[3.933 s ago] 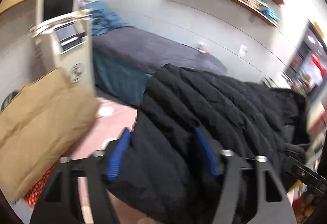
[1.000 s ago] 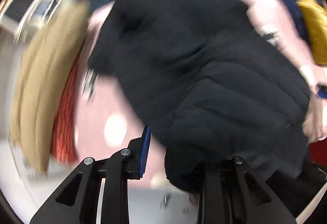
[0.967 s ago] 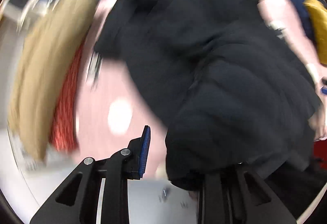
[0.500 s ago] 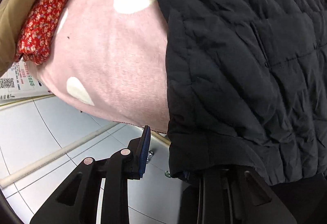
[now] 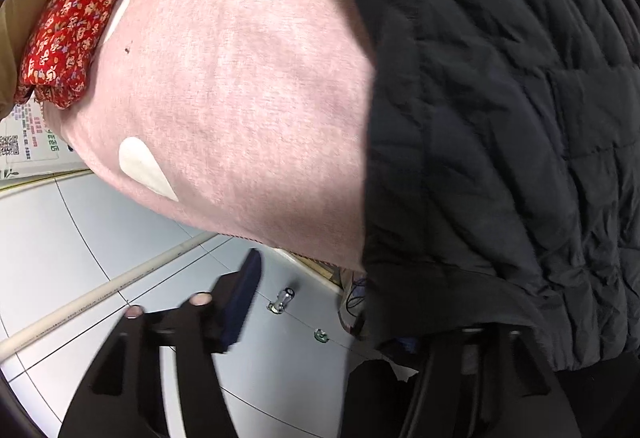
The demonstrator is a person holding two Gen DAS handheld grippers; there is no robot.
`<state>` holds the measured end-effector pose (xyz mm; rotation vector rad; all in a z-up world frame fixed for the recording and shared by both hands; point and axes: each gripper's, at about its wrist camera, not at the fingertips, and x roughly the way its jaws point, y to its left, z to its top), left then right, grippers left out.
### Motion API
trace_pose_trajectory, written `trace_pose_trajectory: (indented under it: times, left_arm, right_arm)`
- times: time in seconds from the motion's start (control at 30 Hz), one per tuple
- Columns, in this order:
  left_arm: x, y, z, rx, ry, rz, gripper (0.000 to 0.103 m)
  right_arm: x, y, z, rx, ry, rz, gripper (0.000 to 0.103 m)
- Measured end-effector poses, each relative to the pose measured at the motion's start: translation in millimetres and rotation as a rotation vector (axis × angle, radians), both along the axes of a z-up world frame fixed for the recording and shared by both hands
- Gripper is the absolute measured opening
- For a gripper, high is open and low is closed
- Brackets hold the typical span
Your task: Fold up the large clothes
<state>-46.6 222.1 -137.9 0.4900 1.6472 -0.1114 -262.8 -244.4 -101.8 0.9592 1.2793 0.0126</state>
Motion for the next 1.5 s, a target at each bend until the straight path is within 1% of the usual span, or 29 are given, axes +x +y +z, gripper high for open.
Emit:
trace_pose_trajectory:
  times: [0.03,0.07,0.1,0.17,0.2,0.23,0.27,0.3,0.37,0.4,0.47,0.5,0.53,0.57,0.6,0.63,0.7,0.8,0.9,0.97,1.03,1.07,1.1,1.17,1.2,1.27,1.37,1.47,1.5]
  left_arm:
    - [3,3,4,-0.024,-0.011,0.014,0.064]
    - [5,8,10,-0.063,-0.031,0.036,0.064]
    - [6,13,17,-0.101,-0.057,0.061,0.064]
    - [9,28,36,-0.208,-0.127,0.122,0.065]
    - [10,37,50,-0.269,-0.184,0.16,0.076]
    - [11,45,59,-0.292,-0.228,0.187,0.085]
    - [12,53,69,-0.315,-0.276,0.217,0.088]
    - [13,60,76,-0.339,-0.304,0.241,0.089]
    - [15,65,78,-0.346,-0.309,0.256,0.09]
    - [13,58,78,-0.341,-0.307,0.25,0.09]
    - [9,57,77,-0.341,-0.306,0.232,0.09]
    - [6,57,74,-0.351,-0.289,0.226,0.091]
    - [1,54,64,-0.373,-0.244,0.224,0.092]
    - [-2,55,53,-0.402,-0.155,0.217,0.092]
    - [-3,57,47,-0.396,-0.117,0.207,0.092]
    - [-6,64,46,-0.382,-0.102,0.193,0.092]
    - [-14,65,50,-0.357,-0.107,0.152,0.092]
    - [-15,71,63,-0.374,-0.127,0.176,0.092]
    - [-14,71,77,-0.378,-0.128,0.184,0.092]
    - [-16,65,85,-0.342,-0.145,0.142,0.092]
    - [-21,62,88,-0.31,-0.155,0.103,0.092]
    - [-20,62,89,-0.303,-0.153,0.099,0.092]
    - [-20,63,89,-0.299,-0.146,0.107,0.092]
    - [-19,64,87,-0.301,-0.14,0.124,0.092]
    - [-18,64,85,-0.297,-0.129,0.132,0.092]
    - [-17,66,77,-0.293,-0.091,0.13,0.092]
    - [-11,61,73,-0.259,-0.058,0.06,0.092]
    - [-3,52,77,-0.264,-0.028,-0.001,0.092]
    - [-1,49,78,-0.261,-0.024,-0.021,0.092]
  right_arm:
    - [-2,1,3,0.005,0.006,-0.02,0.041]
    - [-3,-4,6,0.012,0.011,-0.047,0.046]
    - [-3,-12,11,0.018,0.01,-0.09,0.048]
    - [-4,-28,24,0.012,-0.005,-0.147,0.055]
    - [-5,-40,32,0.007,-0.027,-0.19,0.055]
    - [-4,-49,36,0.01,-0.044,-0.218,0.057]
    - [-2,-64,43,0.029,-0.068,-0.266,0.06]
    - [6,-69,46,0.044,-0.077,-0.294,0.06]
    - [16,-88,47,0.091,-0.085,-0.346,0.06]
    - [26,-98,46,0.113,-0.08,-0.362,0.06]
    - [48,-111,45,0.123,-0.08,-0.353,0.06]
    - [58,-115,44,0.117,-0.079,-0.344,0.06]
    - [72,-116,42,0.11,-0.076,-0.335,0.06]
    - [84,-118,40,0.109,-0.074,-0.325,0.06]
    - [98,-122,38,0.117,-0.074,-0.319,0.06]
    - [110,-126,35,0.131,-0.074,-0.322,0.06]
    - [134,-132,25,0.169,-0.056,-0.349,0.06]
    - [171,-139,10,0.196,-0.015,-0.383,0.061]
    - [212,-136,-4,0.175,0.025,-0.329,0.061]
    - [232,-129,-13,0.154,0.056,-0.283,0.061]
    - [241,-120,-21,0.155,0.068,-0.231,0.061]
    - [248,-112,-24,0.141,0.073,-0.187,0.061]
    - [250,-105,-23,0.102,0.065,-0.151,0.057]
    - [251,-96,-18,0.013,0.044,-0.085,0.036]
    - [250,-92,-12,-0.039,0.027,-0.053,0.03]
    - [245,-91,4,-0.097,-0.024,-0.024,0.018]
    - [232,-103,32,-0.161,-0.101,-0.061,0.013]
    - [209,-122,85,-0.268,-0.202,-0.126,0.013]
    - [202,-125,98,-0.296,-0.227,-0.14,0.013]
